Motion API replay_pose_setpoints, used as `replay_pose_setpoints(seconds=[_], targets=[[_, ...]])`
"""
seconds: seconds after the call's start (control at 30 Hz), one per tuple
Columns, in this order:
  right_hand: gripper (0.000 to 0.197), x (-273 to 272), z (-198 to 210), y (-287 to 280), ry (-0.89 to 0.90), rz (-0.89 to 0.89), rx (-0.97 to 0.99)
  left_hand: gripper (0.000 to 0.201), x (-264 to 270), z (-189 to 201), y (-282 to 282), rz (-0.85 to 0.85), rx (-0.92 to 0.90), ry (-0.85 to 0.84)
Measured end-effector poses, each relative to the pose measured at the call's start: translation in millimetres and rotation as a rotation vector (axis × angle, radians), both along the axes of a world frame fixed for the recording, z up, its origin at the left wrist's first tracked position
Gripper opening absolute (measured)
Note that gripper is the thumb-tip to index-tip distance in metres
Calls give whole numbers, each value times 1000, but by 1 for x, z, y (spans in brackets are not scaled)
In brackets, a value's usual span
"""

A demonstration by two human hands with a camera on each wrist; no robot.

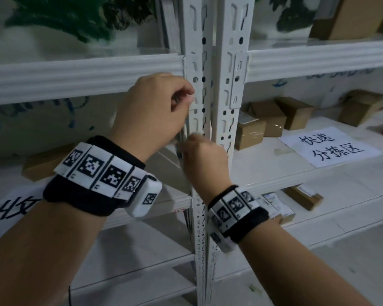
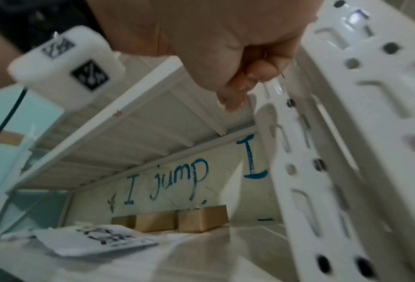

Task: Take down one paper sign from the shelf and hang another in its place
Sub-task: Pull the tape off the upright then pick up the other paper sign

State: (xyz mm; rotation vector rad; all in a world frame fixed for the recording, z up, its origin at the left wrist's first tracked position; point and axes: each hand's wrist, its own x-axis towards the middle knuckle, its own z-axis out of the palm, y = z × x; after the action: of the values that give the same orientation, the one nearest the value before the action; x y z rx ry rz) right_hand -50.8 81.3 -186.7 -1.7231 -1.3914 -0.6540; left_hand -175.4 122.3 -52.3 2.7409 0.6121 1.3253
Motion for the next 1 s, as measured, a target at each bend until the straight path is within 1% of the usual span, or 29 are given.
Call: replay_pose_setpoints(seconds=[0.03,0.07,0.17,0.23,0.33,0.47,0.53,0.63,0.7,0.77,0.87,1.0], targets=[[21,-1,-13,-5,32,22,-72,17,-1,1,-1,-6,-7,0],[20,-2,-23,-11,83,41,-100,17,-2,2,-2,-9,-10,-5],[10,-5,-40,-28,235,89,-83,15,0,0,-5,-2,-17,-14],[4,-5,-42,-34,304,155,-77,13,4,-3,-9,-8,-35,-12],[8,-5,-40,-37,348,270,-110,11,11,-8,-14,-17,-44,-9],[9,3,-35,-51,405,413,-132,12,21,-12,-25,-9,-86,10],[4,7,-33,-59,453,491,-197,13,27,-12,-29,-16,-108,18],[9,18,-32,-69,492,612,-327,13,42,-13,-38,-27,-141,43],[6,28,-30,-74,491,676,-365,11,57,-13,-46,-67,-209,43],[14,39,-27,-78,431,688,-351,9,75,-14,-56,-126,-254,55],[21,64,-23,-85,289,638,-315,11,110,-17,-74,-195,-268,96],[15,114,-14,-104,190,543,-273,13,168,-30,-101,-273,-308,124]])
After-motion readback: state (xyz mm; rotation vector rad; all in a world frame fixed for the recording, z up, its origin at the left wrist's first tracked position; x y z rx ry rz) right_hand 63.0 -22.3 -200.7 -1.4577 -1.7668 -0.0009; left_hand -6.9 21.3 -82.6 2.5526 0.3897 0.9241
